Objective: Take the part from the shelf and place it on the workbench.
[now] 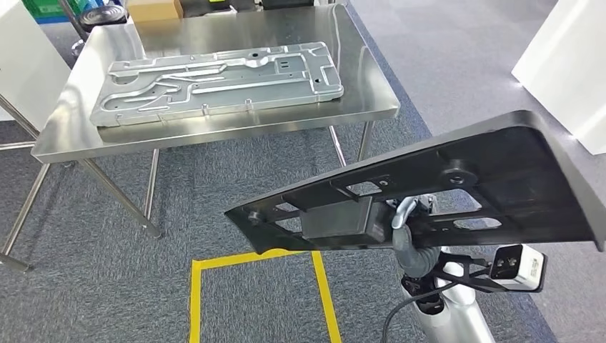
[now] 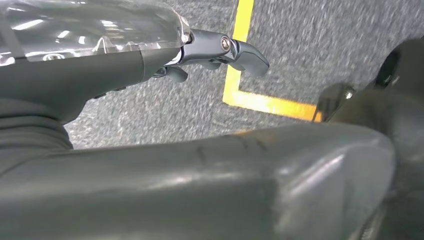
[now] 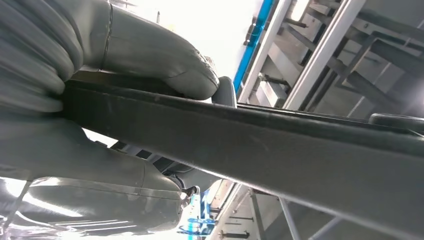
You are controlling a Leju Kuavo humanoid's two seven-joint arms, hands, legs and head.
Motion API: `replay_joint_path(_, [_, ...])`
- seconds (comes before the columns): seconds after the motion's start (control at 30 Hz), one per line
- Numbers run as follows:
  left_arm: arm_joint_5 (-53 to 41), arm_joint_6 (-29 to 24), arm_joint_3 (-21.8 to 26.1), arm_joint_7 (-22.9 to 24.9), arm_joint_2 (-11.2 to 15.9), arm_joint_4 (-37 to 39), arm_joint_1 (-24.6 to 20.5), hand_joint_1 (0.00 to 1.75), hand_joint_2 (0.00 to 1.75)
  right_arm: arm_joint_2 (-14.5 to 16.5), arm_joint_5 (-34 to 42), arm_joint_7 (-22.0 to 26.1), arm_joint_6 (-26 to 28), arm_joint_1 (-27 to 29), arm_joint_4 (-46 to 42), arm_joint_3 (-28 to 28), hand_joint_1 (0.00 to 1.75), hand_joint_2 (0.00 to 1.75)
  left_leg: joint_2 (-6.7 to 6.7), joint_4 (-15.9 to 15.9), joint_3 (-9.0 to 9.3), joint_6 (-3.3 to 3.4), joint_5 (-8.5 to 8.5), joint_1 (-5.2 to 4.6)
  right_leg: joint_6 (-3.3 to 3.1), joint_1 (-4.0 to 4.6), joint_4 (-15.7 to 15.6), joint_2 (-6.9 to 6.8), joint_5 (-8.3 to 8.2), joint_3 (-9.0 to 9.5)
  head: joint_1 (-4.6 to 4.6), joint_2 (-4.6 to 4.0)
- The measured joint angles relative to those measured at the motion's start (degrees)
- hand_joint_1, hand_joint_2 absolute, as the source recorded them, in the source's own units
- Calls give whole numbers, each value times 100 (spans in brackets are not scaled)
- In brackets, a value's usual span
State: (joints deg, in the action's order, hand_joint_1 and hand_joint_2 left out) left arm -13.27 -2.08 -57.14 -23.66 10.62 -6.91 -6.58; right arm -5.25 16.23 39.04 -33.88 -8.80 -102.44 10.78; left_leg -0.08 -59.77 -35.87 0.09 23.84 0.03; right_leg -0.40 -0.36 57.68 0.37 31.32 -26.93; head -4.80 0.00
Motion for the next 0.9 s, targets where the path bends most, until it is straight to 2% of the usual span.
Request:
replay_joint_path(0.07, [0,1,1,-9,2,1,-1,0,0,0,-122,-23,48,-2,-6,7,175,175,-27,70,64,63,73,-12,74,-1,6,-5,-3,61,-1,0])
replay_joint_path(0.13, [1,3,2,-10,2,1,0,0,0,0,-252,-32,108,-11,-29,19,175,175,-73,151,182,131,112,17,133,-9,224,-29,-17,12,0,0])
replay_joint_path(0.17, [1,3,2,-10,1,1,-4,0,0,0,-297,-29,135,-23,-40,28,175,175,-93,183,256,161,133,31,156,-16,461,-36,28,-118,0,0])
replay_joint_path(0.2, [2,4,3,-10,1,1,-7,0,0,0,-323,-26,154,-31,-47,40,175,175,-105,207,312,184,158,39,179,-25,775,-40,121,-322,1,0])
replay_joint_path(0.27, [2,5,3,-9,0,1,-7,0,0,0,-322,-18,179,-28,-46,62,175,175,-128,215,387,210,225,41,225,-40,1413,-36,393,-826,0,0])
replay_joint_path(0.3, [1,6,3,-8,-1,1,3,0,0,0,-298,-12,185,-18,-45,68,175,175,-142,215,431,209,268,42,241,-48,1584,-37,472,-1030,0,0])
replay_joint_path(0.33, [1,7,2,-8,-3,1,14,0,0,0,-271,-3,185,-12,-44,72,175,175,-156,214,487,201,316,44,253,-55,1582,-38,443,-1152,0,0])
replay_joint_path(0.37, [0,8,2,-8,-5,1,22,0,0,-1,-249,4,184,-10,-44,74,175,175,-165,213,557,187,368,46,257,-63,1399,-38,283,-1181,-1,0])
replay_joint_path(0.43, [0,9,1,-8,-9,1,24,0,0,-7,-218,16,179,-11,-42,75,175,175,-173,207,707,143,488,46,246,-72,695,-37,-320,-1054,1,0])
replay_joint_path(0.5, [0,12,3,-11,-9,1,15,0,0,-18,-184,34,172,-18,-32,80,175,175,-175,211,792,77,599,34,174,-52,225,-38,-654,-945,3,0])
replay_joint_path(0.6, [-29,19,4,-17,-9,1,-3,0,0,-36,-154,70,166,-38,-30,86,175,175,-153,112,847,-32,619,27,28,-39,125,-25,-658,-844,2,0])
replay_joint_path(0.67, [-57,20,4,-21,-13,1,-20,0,0,-44,-144,81,160,-62,-31,87,175,175,-111,-232,720,-79,627,41,-52,-46,87,-31,-608,-734,3,0])
replay_joint_path(0.73, [-58,22,3,-22,-16,1,-38,0,0,-44,-130,84,152,-78,-29,87,175,175,-76,-885,315,-119,827,57,-98,-42,72,-41,-541,-655,2,0])
replay_joint_path(0.8, [-55,28,3,-19,-18,1,-24,0,0,-45,-120,85,146,-75,-21,87,175,175,-69,-1416,-120,-146,1099,62,-109,-33,74,-40,-459,-584,2,0])
replay_joint_path(0.83, [-57,30,3,-18,-19,1,-12,0,0,-46,-118,85,145,-71,-17,87,175,175,-67,-1461,-241,-150,1128,62,-107,-31,76,-38,-412,-533,2,0])
replay_joint_path(0.87, [-60,31,3,-17,-21,1,-2,0,0,-46,-117,85,145,-67,-13,87,175,175,-63,-1315,-271,-149,1028,62,-101,-30,76,-37,-363,-469,2,0])
replay_joint_path(0.9, [-61,32,3,-17,-22,1,4,0,0,-46,-117,85,145,-66,-11,87,175,175,-54,-1006,-224,-138,804,61,-90,-30,76,-40,-308,-394,2,0])
